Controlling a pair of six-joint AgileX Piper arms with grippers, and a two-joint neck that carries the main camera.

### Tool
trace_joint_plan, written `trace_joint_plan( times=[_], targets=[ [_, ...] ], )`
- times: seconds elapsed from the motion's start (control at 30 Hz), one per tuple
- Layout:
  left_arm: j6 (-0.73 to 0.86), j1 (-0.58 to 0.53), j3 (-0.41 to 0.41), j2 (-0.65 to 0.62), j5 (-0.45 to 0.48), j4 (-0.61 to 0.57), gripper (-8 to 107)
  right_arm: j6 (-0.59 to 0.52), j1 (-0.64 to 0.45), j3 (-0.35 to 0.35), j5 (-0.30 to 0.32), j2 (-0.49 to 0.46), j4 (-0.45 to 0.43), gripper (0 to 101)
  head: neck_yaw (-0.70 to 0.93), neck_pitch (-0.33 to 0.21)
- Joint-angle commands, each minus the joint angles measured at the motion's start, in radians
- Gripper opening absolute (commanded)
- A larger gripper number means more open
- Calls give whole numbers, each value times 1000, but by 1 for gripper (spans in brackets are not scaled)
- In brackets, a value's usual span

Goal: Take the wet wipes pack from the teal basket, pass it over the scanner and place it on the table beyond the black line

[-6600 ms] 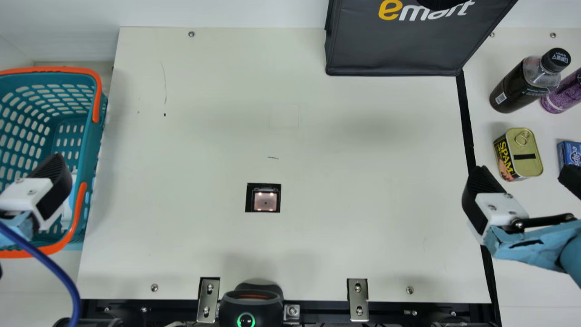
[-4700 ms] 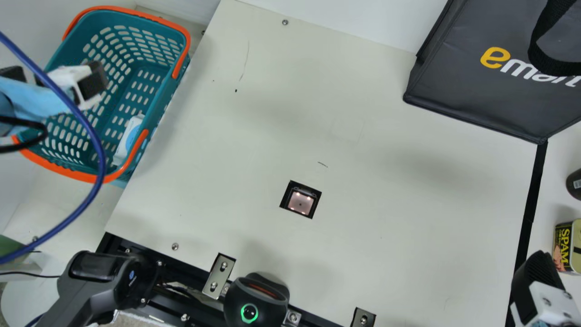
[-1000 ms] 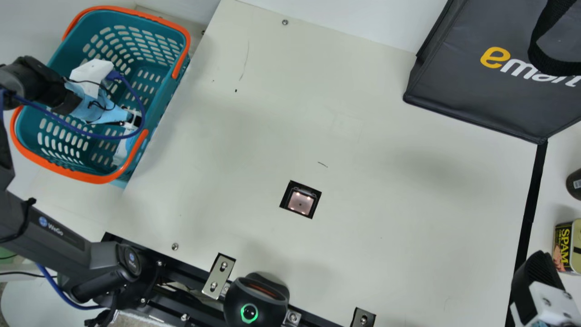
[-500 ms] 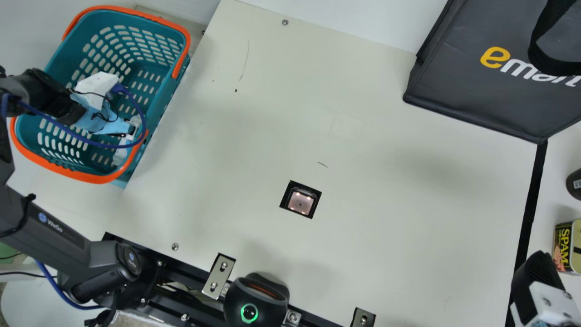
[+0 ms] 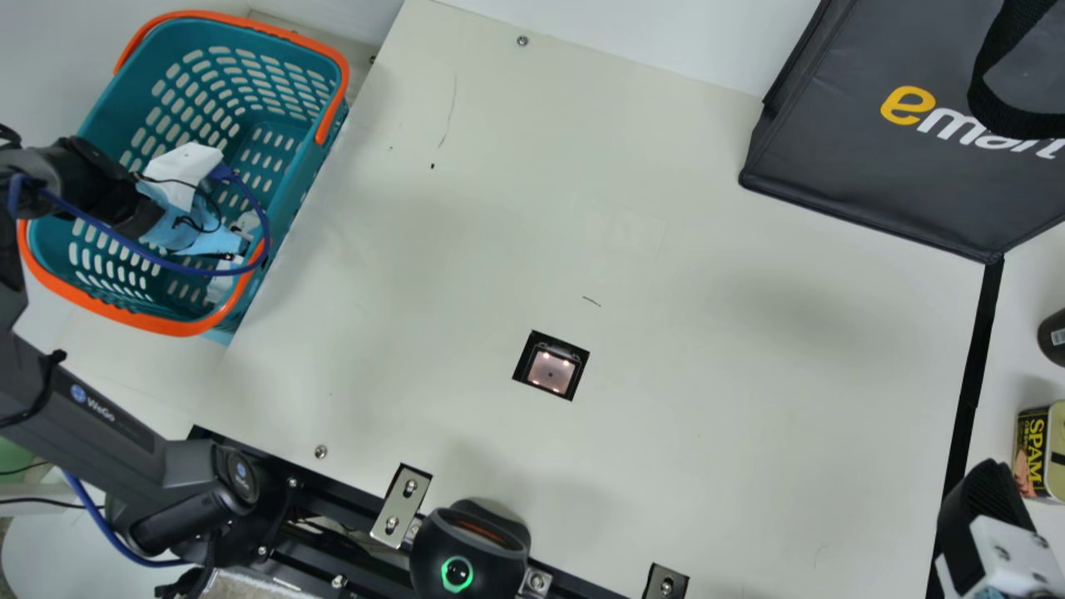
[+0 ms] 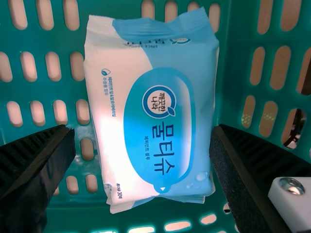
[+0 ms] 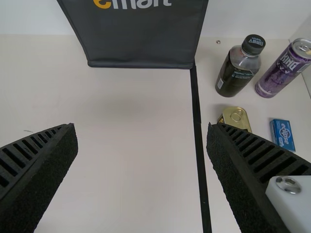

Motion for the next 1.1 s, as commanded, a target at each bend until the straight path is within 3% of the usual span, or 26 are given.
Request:
trace_joint_plan(
  times=[0.0, 0.57, 1.07],
  targets=[
    [-2, 1, 3, 2, -8, 7, 90, 0, 0, 0, 0, 0, 0, 95, 4, -29],
    [-70, -5, 19, 8, -114, 58, 90, 0, 0, 0, 0, 0, 0, 95, 4, -29],
    [5, 7, 20, -29, -54, 4, 90, 0, 0, 0, 0, 0, 0, 95, 4, -29]
  ],
)
